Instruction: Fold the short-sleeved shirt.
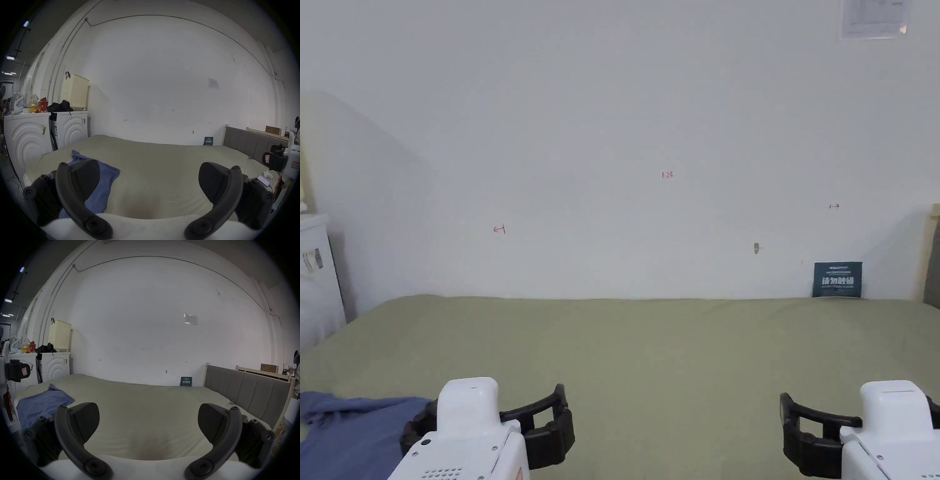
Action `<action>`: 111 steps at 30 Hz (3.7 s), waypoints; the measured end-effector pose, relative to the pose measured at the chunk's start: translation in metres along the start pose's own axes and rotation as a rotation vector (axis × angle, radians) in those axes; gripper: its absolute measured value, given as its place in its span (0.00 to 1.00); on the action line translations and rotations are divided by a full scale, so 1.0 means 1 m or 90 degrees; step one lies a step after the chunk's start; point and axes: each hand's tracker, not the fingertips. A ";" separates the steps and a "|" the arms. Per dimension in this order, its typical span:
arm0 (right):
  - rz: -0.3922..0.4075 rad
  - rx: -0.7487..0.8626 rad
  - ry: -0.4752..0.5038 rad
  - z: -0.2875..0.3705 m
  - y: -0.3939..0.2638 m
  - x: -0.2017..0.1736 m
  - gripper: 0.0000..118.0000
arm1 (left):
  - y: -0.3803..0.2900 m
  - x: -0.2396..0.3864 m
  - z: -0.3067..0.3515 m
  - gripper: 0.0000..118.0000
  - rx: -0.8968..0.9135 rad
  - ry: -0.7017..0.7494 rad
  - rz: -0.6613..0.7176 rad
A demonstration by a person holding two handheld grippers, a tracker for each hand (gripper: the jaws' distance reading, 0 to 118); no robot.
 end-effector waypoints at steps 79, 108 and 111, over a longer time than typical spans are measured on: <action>-0.012 -0.023 -0.010 -0.007 0.007 0.010 1.00 | 0.010 0.006 -0.007 1.00 0.007 -0.022 0.023; -0.017 -0.027 0.176 -0.039 0.050 -0.106 0.01 | 0.051 -0.076 0.048 0.00 0.043 0.146 -0.041; -0.025 -0.019 0.238 -0.047 0.055 -0.146 0.01 | 0.052 -0.104 0.069 0.00 0.045 0.206 -0.040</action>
